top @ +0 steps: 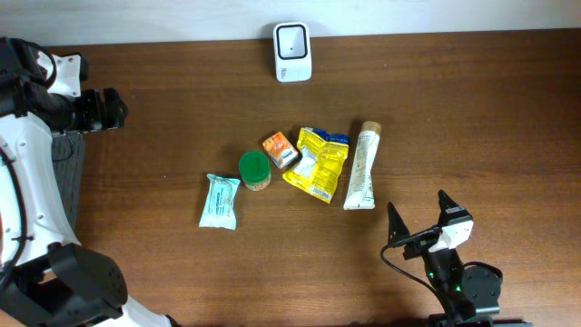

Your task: Scan the item barcode

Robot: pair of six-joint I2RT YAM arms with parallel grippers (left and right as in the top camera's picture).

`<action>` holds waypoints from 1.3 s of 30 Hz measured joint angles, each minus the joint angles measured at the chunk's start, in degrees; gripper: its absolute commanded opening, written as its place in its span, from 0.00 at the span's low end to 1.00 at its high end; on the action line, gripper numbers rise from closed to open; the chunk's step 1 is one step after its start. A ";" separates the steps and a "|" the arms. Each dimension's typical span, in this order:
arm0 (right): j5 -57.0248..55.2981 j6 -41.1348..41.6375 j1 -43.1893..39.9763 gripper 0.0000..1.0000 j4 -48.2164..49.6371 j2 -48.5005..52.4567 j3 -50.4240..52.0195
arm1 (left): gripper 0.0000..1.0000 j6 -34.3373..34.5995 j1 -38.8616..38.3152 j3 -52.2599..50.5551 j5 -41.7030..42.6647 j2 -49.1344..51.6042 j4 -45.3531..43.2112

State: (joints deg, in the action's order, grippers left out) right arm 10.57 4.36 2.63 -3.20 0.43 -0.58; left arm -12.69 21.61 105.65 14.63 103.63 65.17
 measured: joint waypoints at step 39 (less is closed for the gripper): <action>10.69 0.22 0.00 0.98 -45.33 50.34 -59.91 | 0.99 0.00 0.00 0.00 0.20 0.00 0.07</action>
State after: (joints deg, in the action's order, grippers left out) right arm 21.26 4.58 2.63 -48.53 50.76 -60.49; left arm -12.69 21.61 105.65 14.83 103.63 65.23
